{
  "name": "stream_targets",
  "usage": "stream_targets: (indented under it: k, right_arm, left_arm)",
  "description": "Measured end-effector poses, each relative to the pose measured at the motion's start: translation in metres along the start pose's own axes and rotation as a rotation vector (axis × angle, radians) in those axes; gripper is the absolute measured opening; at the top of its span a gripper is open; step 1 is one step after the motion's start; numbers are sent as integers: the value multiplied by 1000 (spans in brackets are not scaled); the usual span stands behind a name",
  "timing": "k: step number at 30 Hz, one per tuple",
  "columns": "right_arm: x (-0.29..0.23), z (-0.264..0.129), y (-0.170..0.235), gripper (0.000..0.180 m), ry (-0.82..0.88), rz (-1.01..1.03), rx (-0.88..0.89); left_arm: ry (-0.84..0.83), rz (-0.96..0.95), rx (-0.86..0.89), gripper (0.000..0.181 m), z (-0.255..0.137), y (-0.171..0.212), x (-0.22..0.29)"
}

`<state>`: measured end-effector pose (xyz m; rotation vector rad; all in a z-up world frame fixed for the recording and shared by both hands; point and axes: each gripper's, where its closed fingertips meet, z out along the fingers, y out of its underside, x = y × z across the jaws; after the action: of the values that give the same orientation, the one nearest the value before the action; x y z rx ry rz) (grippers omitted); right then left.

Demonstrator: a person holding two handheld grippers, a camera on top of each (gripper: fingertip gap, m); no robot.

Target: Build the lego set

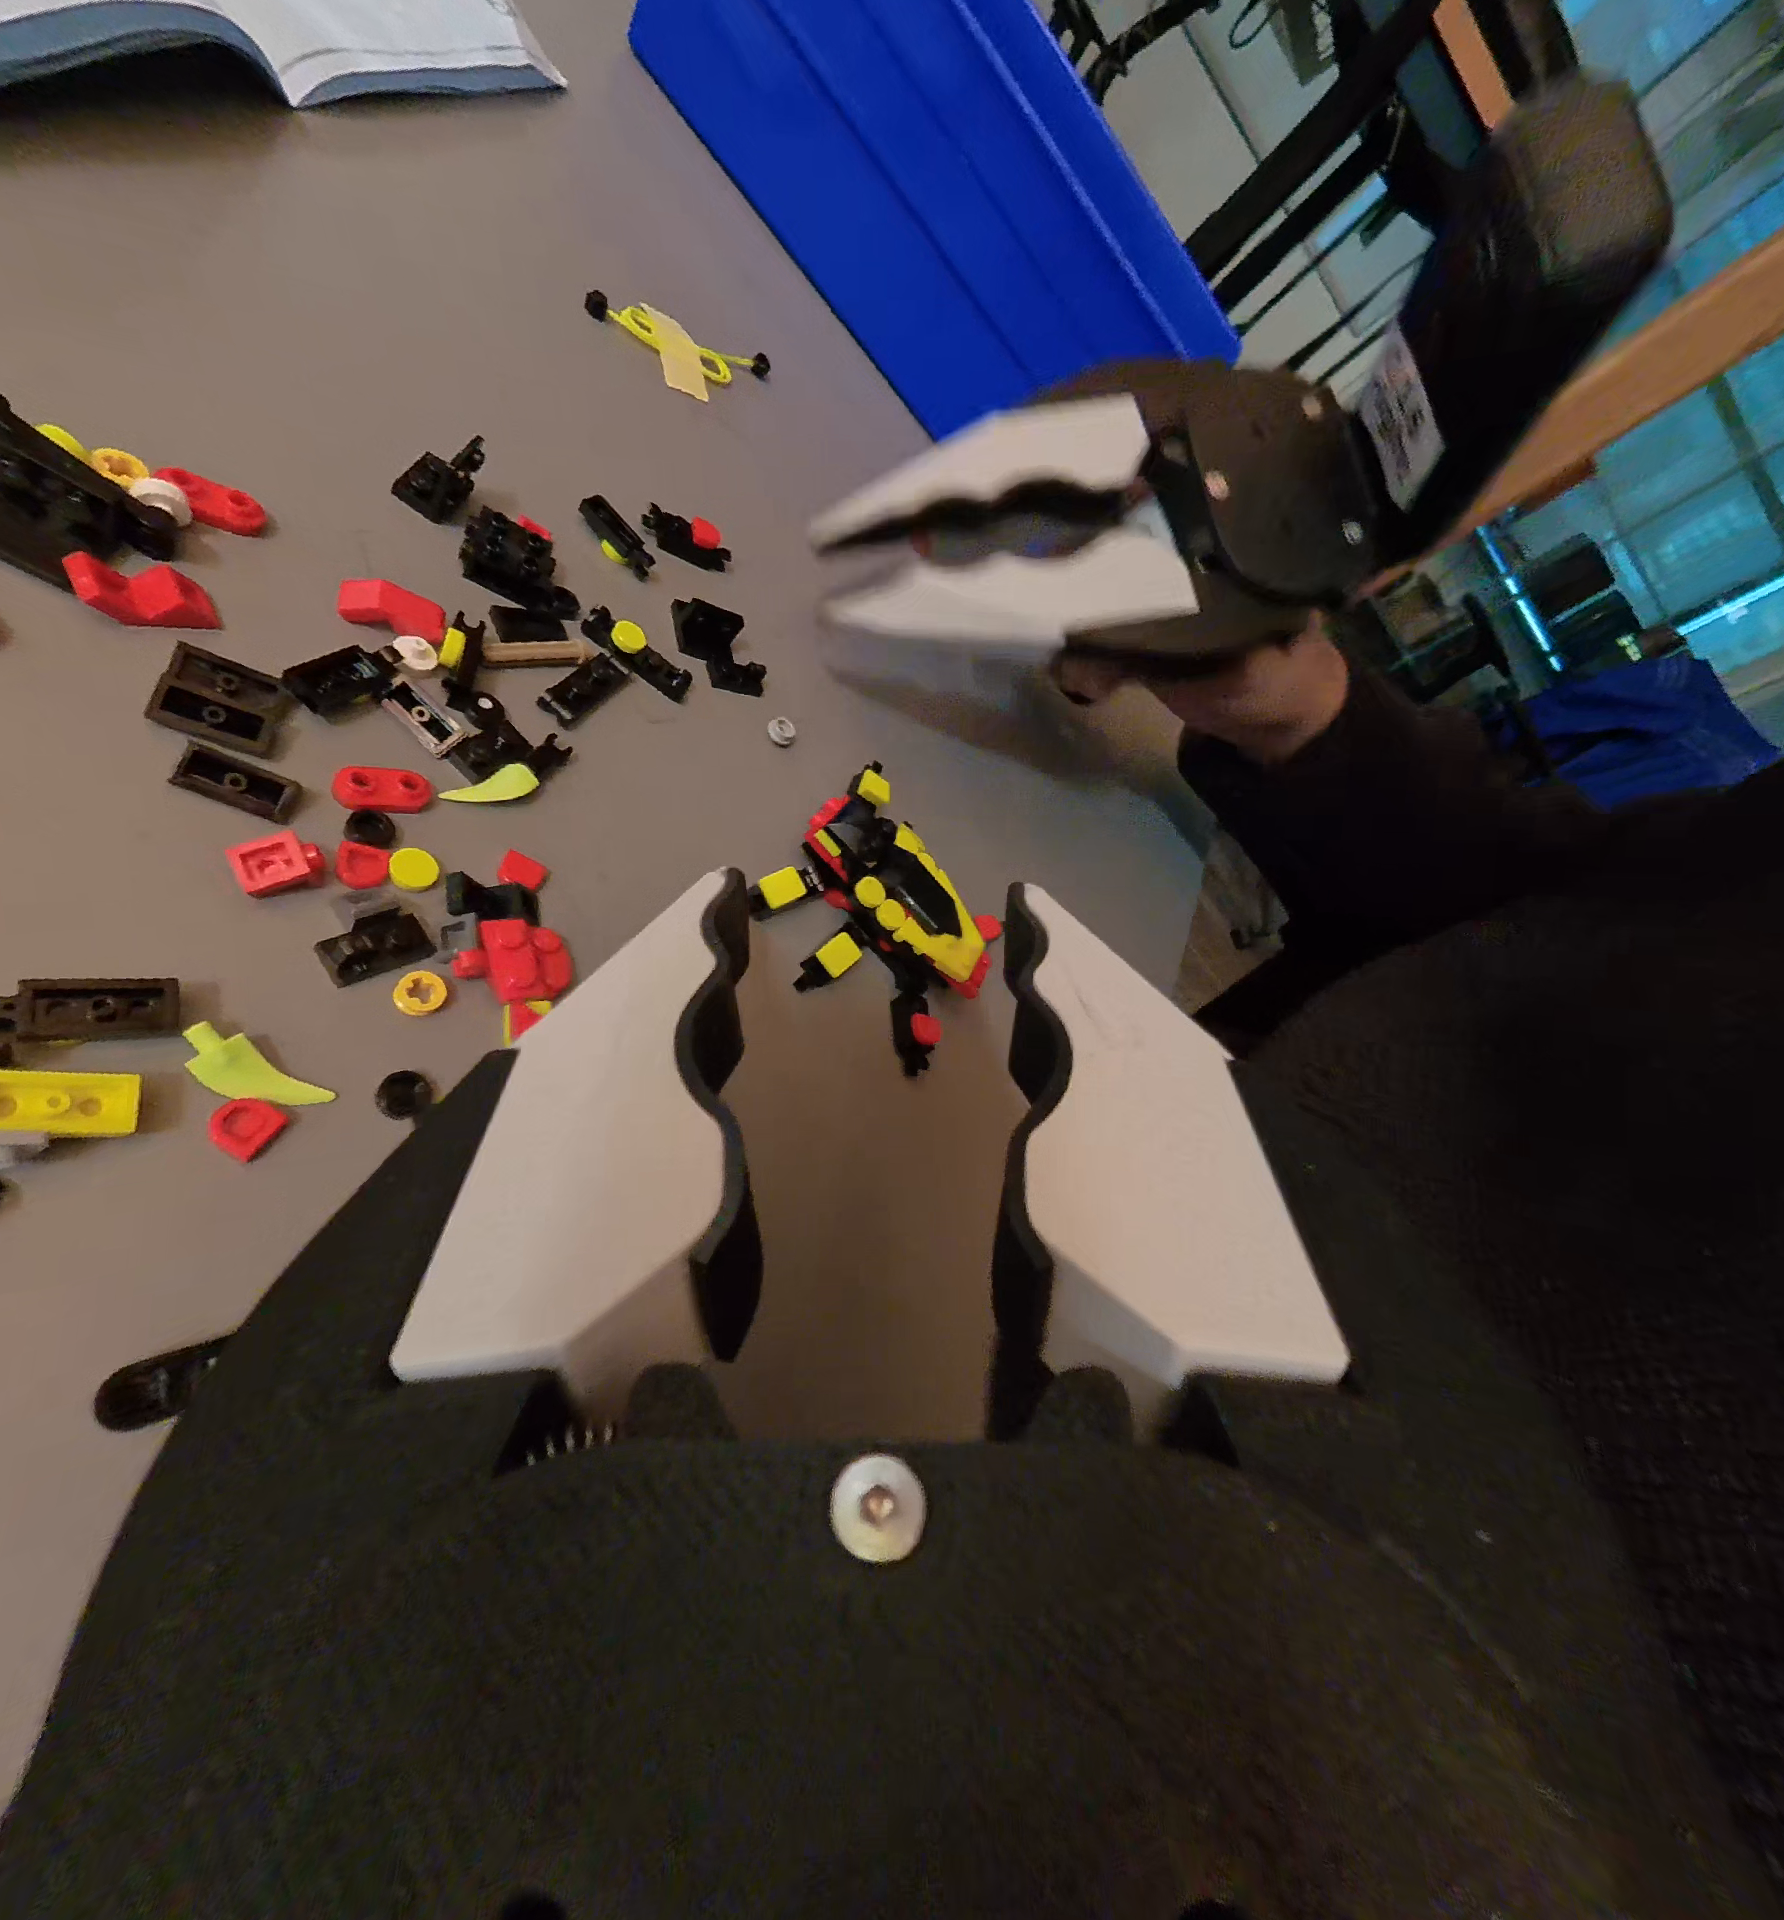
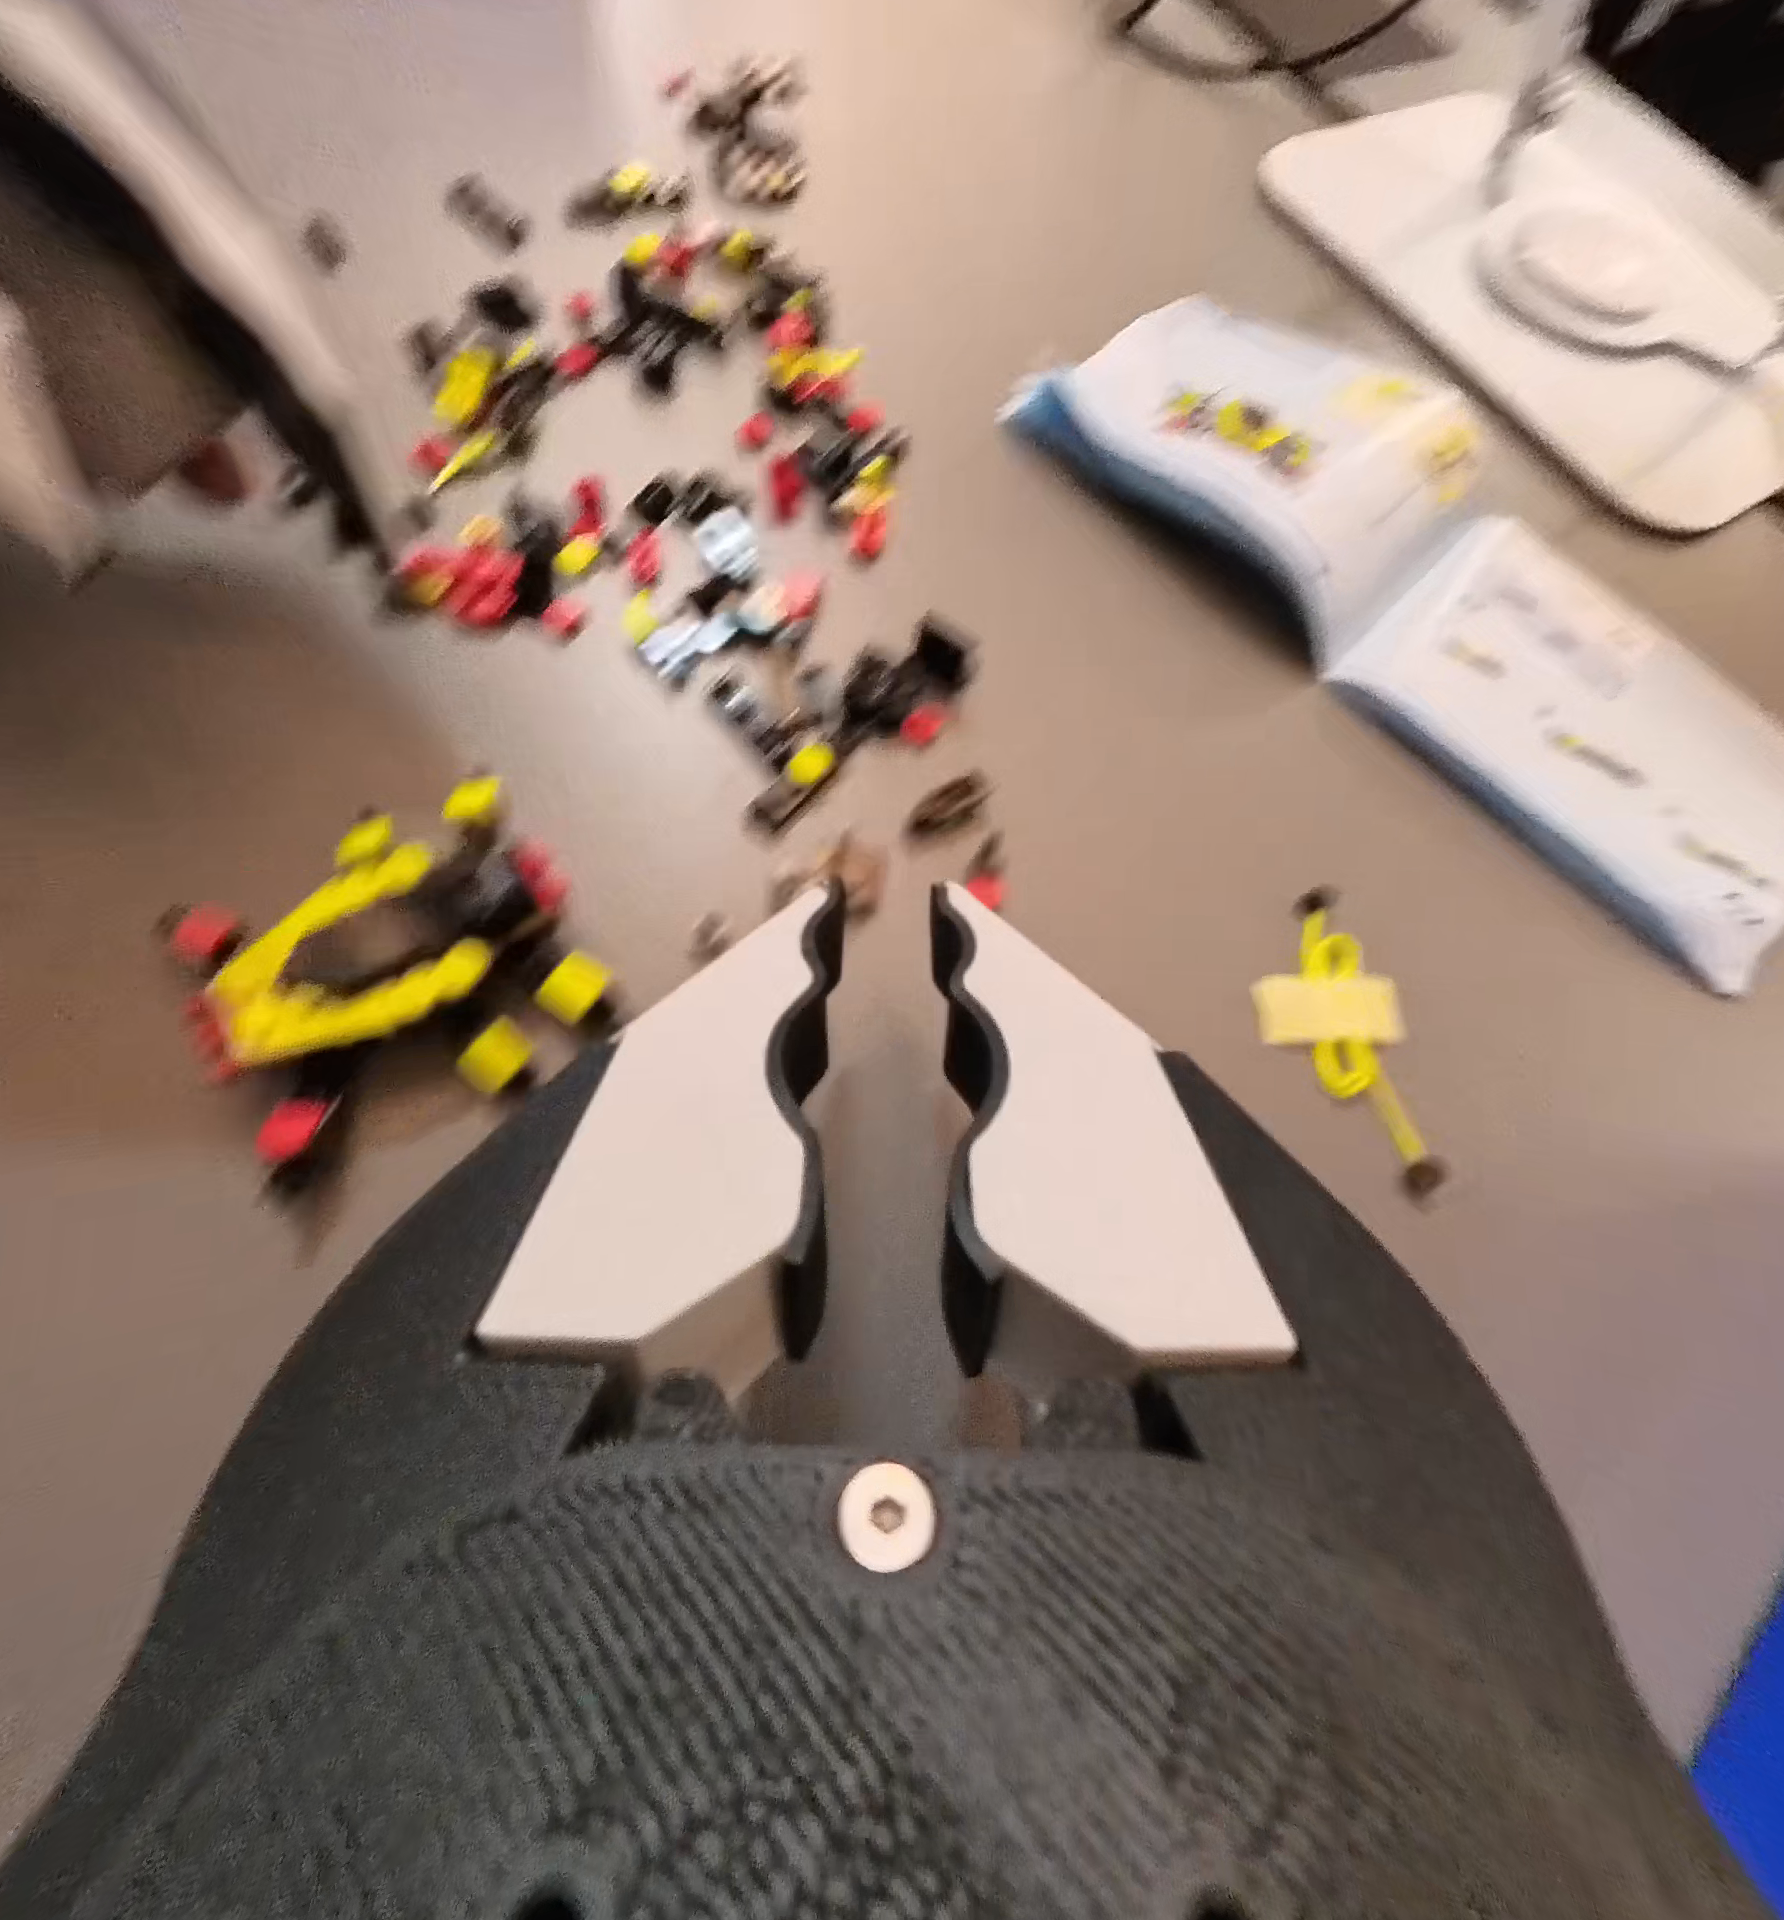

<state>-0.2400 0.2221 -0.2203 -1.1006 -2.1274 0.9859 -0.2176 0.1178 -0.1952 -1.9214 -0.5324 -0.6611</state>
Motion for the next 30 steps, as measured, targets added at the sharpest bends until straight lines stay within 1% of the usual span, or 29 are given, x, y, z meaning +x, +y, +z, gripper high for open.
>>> stream_targets:
  k: [3, 5, 7, 9, 11, 13, 16, 17, 20, 23, 24, 27, 28, 30]
  right_arm:
    - [44, 24, -36, 22, 114, 67, 80]
    - [71, 44, -51, 25, 162, 93, 105]
    - [94, 67, -52, 32, 181, 103, 75]
    - [112, 88, -42, 41, 202, 97, -8]
    - [123, 102, -31, 40, 216, 76, -74]
    - [128, 109, -30, 34, 216, 73, -97]
    - [130, 111, -41, 10, 208, 95, -69]
    - [129, 113, -43, 7, 199, 102, -68]
    - [126, 116, -47, 5, 199, 82, -82]
    - [123, 118, -48, 16, 206, 31, -89]
    - [123, 118, -49, 16, 204, 22, -85]
    - [119, 125, -41, 28, 148, 58, -142]
    - [119, 127, -42, 26, 136, 83, -139]
    - [116, 131, -43, 13, 102, 121, -139]
  left_arm:
    - [43, -14, -1, 47, -2, 1, 8]
    - [61, -17, 7, 47, -6, 1, 13]
    - [69, -8, 18, 45, -11, 0, 16]
    - [75, 0, 33, 43, -15, -2, 19]
    - [83, -3, 36, 43, -17, -1, 20]
    - [91, -19, 34, 43, -18, 0, 20]
    - [103, -41, 49, 43, -20, -1, 21]
    - [103, -47, 53, 43, -21, -1, 20]
    - [106, -74, 62, 44, -22, -3, 18]
    - [106, -91, 66, 44, -22, -3, 16]
    - [106, -94, 66, 44, -22, -3, 15]
    - [111, -107, 64, 44, -21, -3, 15]
    - [114, -113, 61, 45, -21, -3, 14]
    - [120, -124, 60, 45, -21, -2, 14]
